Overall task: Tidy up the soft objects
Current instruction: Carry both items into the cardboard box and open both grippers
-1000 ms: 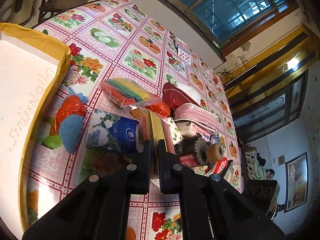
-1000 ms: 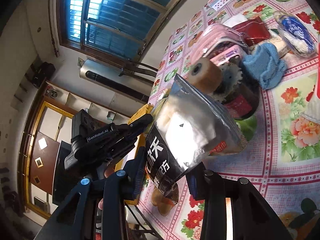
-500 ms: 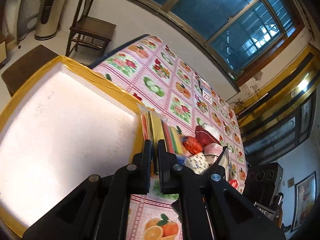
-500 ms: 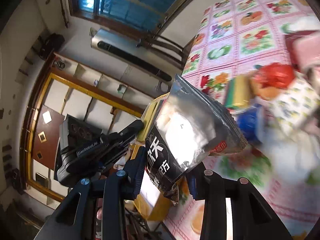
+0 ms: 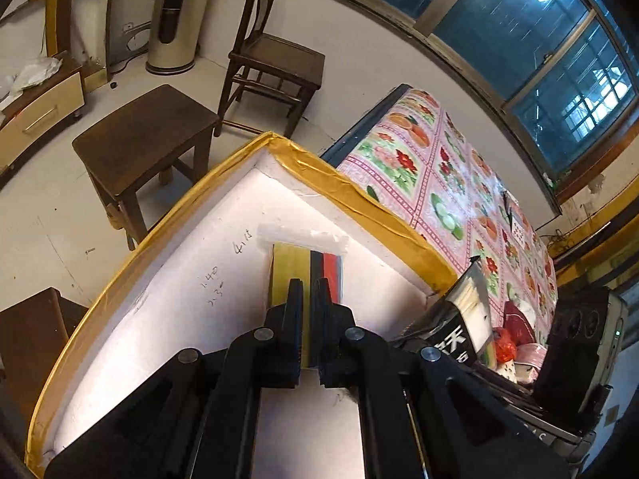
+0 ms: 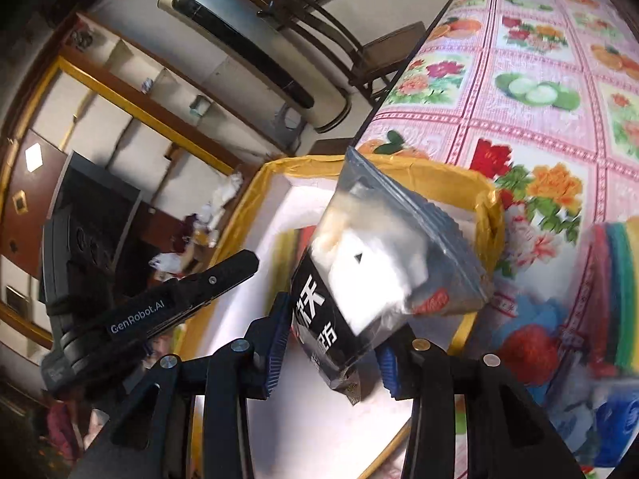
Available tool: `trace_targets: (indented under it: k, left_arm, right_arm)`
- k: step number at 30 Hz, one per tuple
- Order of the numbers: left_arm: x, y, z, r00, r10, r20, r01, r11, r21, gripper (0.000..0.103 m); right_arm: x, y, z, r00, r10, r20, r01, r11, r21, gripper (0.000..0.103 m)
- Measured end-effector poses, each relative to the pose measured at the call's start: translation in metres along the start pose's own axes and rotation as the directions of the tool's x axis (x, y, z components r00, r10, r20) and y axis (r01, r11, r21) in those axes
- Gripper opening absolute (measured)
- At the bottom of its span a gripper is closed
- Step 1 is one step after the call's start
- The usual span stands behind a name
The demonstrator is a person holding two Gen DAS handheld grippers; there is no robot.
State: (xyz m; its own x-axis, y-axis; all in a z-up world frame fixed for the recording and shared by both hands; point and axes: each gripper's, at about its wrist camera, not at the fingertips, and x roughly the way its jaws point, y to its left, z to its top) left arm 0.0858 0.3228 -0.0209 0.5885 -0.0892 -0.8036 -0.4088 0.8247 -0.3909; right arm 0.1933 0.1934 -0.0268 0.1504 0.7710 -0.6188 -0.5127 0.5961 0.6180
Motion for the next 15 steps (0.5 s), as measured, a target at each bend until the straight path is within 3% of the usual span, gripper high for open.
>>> trace_targets:
  k: [4, 6, 7, 11, 15]
  left_arm:
    - [-0.006, 0.005, -0.004, 0.998, 0.052, 0.03, -0.052, 0.999, -0.011, 0.015]
    - [-0.014, 0.003, -0.007, 0.998, 0.036, 0.051, -0.035, 0.999, -0.017, 0.038]
    - [-0.018, 0.001, -0.006, 0.998, 0.03, 0.055, -0.029, 0.999, -0.018, 0.043]
    - [-0.039, -0.013, -0.014, 0.997, 0.005, 0.08, -0.007, 1.0, 0.021, 0.055]
    - [-0.057, -0.037, -0.033, 0.995, -0.067, 0.081, 0.062, 0.996, 0.06, 0.068]
  right_arm:
    - [-0.019, 0.011, 0.001, 0.992, -0.105, 0.072, 0.11, 0.992, -0.066, 0.067]
    - [-0.031, 0.015, 0.001, 0.987, -0.12, 0.108, 0.129, 0.988, -0.08, 0.069]
    - [-0.038, 0.019, 0.001, 0.984, -0.127, 0.129, 0.138, 0.987, -0.086, 0.069]
    - [-0.083, 0.024, -0.011, 0.971, -0.105, 0.215, 0.127, 0.988, -0.09, 0.069]
    - [-0.14, 0.01, -0.037, 0.948, -0.113, 0.298, 0.139, 0.988, -0.065, 0.08]
